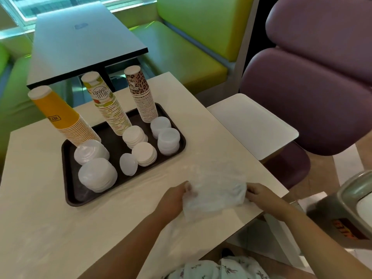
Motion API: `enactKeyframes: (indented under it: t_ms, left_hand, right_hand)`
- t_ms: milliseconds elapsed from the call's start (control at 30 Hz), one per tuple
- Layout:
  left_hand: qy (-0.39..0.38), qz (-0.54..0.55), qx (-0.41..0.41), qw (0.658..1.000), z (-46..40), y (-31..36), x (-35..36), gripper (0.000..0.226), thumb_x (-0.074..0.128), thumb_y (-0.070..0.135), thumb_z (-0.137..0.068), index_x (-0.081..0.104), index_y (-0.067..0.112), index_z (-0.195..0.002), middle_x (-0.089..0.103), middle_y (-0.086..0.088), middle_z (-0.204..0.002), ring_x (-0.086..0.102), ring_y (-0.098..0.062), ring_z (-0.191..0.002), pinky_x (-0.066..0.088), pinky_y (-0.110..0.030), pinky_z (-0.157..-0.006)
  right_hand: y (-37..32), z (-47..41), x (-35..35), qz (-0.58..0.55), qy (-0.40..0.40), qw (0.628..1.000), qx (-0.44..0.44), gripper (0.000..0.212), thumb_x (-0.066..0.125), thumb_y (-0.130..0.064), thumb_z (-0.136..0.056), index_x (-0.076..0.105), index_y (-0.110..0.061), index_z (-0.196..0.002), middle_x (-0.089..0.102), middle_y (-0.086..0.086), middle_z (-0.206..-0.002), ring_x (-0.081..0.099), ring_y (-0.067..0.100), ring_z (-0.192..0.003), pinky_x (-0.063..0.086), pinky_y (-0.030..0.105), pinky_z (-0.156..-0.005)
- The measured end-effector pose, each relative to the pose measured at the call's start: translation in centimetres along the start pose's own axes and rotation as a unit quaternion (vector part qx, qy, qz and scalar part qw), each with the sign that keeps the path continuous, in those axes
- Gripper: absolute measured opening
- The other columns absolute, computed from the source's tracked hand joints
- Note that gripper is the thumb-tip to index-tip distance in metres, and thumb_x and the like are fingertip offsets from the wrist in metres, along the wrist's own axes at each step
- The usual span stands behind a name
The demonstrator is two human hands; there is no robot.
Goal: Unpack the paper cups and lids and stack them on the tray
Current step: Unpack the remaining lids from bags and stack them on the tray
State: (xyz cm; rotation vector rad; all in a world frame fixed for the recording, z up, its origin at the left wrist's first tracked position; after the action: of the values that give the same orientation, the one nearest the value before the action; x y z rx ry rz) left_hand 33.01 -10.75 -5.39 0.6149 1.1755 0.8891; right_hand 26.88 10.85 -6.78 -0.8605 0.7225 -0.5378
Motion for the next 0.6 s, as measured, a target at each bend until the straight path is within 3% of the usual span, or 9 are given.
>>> enactKeyframes:
  t_ms: [67, 133, 167, 233, 333, 433, 500, 533, 600]
  left_hand:
    - [0.016, 0.047, -0.040, 0.998, -0.7, -0.3, -0.1, 0.005, 0.056, 0.016, -0.089, 0.059, 0.019, -0.092, 0.062, -0.002, -0.094, 0.056, -0.018, -0.090, 0.045, -0.031, -0.083]
    - [0.030, 0.027, -0.064, 0.997, -1.7, -1.0, 0.1, 0.005, 0.061, 0.019, -0.090, 0.065, 0.018, -0.087, 0.063, -0.002, -0.085, 0.059, -0.016, -0.078, 0.045, -0.026, -0.071]
    - [0.033, -0.016, -0.087, 0.995, -2.2, -1.3, 0.2, 0.020, 0.058, 0.028, -0.093, 0.065, 0.014, -0.082, 0.064, -0.002, -0.080, 0.059, -0.016, -0.073, 0.043, -0.024, -0.065]
    - [0.045, -0.088, -0.125, 0.987, -3.0, -2.0, 0.3, 0.032, 0.053, 0.038, -0.094, 0.056, 0.012, -0.076, 0.062, -0.001, -0.072, 0.060, -0.019, -0.071, 0.040, -0.026, -0.062]
    - [0.063, -0.117, -0.121, 0.984, -3.3, -1.7, 0.4, 0.026, 0.058, 0.036, -0.092, 0.050, 0.014, -0.082, 0.061, -0.001, -0.070, 0.063, -0.023, -0.074, 0.039, -0.028, -0.061]
    - [0.178, -0.175, 0.003, 0.968, -2.8, 1.0, -1.1, 0.039, 0.066, 0.037, -0.085, 0.051, 0.013, -0.113, 0.060, -0.004, -0.095, 0.059, -0.022, -0.090, 0.038, -0.026, -0.069]
    - [0.268, -0.230, 0.156, 0.923, -1.5, 5.4, -1.8, 0.052, 0.059, 0.048, -0.085, 0.050, 0.013, -0.123, 0.058, -0.005, -0.110, 0.053, -0.020, -0.099, 0.037, -0.027, -0.082]
    - [0.279, -0.244, 0.222, 0.902, -1.2, 7.4, -1.5, 0.055, 0.054, 0.053, -0.086, 0.049, 0.014, -0.125, 0.057, -0.006, -0.116, 0.050, -0.020, -0.105, 0.037, -0.030, -0.088]
    - [0.199, -0.279, 0.297, 0.891, -2.0, 9.5, 0.8, 0.062, 0.053, 0.056, -0.084, 0.041, 0.019, -0.134, 0.051, -0.008, -0.130, 0.043, -0.021, -0.118, 0.036, -0.037, -0.101]
  right_hand:
    - [0.5, -0.9, -0.9, 0.026, 0.058, 0.998, 0.010, 0.022, 0.046, -0.016, -0.099, 0.067, -0.013, -0.096, 0.068, 0.005, -0.089, 0.060, 0.016, -0.079, 0.045, 0.023, -0.066]
    - [0.8, -1.6, -1.3, 0.046, 0.100, 0.994, 0.013, 0.025, 0.047, -0.016, -0.099, 0.061, -0.012, -0.078, 0.059, 0.005, -0.071, 0.053, 0.015, -0.064, 0.042, 0.023, -0.058]
    - [1.0, -1.9, -1.4, 0.062, 0.116, 0.991, 0.022, 0.026, 0.048, -0.015, -0.098, 0.057, -0.014, -0.073, 0.055, 0.002, -0.066, 0.050, 0.013, -0.059, 0.039, 0.023, -0.055]
    - [1.6, -2.3, -1.7, 0.100, 0.149, 0.983, 0.042, 0.020, 0.052, -0.017, -0.096, 0.057, -0.014, -0.077, 0.056, 0.001, -0.069, 0.051, 0.014, -0.061, 0.037, 0.020, -0.053]
    - [2.0, -2.2, -1.9, 0.124, 0.194, 0.972, 0.048, 0.012, 0.058, -0.020, -0.093, 0.059, -0.009, -0.092, 0.060, 0.004, -0.078, 0.054, 0.018, -0.069, 0.036, 0.017, -0.054]
    - [2.2, -2.1, -1.7, 0.138, 0.207, 0.967, 0.052, 0.017, 0.061, -0.022, -0.091, 0.059, -0.007, -0.098, 0.060, 0.003, -0.078, 0.057, 0.020, -0.073, 0.042, 0.027, -0.061]
    - [2.0, -1.9, -1.7, 0.134, 0.215, 0.966, 0.050, 0.023, 0.063, -0.022, -0.089, 0.055, -0.008, -0.106, 0.059, 0.001, -0.079, 0.058, 0.020, -0.074, 0.045, 0.031, -0.066]
    - [1.8, -1.7, -1.8, 0.124, 0.223, 0.966, 0.046, 0.030, 0.066, -0.021, -0.088, 0.050, -0.009, -0.111, 0.058, 0.002, -0.083, 0.058, 0.020, -0.076, 0.046, 0.031, -0.069]
    - [1.4, -1.1, -2.2, 0.110, 0.257, 0.959, 0.042, 0.055, 0.073, -0.022, -0.082, 0.040, -0.012, -0.124, 0.051, 0.007, -0.106, 0.057, 0.021, -0.087, 0.050, 0.034, -0.077]
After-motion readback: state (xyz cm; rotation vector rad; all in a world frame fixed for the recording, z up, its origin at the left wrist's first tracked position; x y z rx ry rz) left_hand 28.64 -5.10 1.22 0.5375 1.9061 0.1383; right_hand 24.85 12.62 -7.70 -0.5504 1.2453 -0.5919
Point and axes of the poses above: each hand's wrist, its own z-axis away from the middle knuckle, its own x-axis out of the palm, y = z × x, the point moved 10 cm from there along -z, towards the middle knuckle
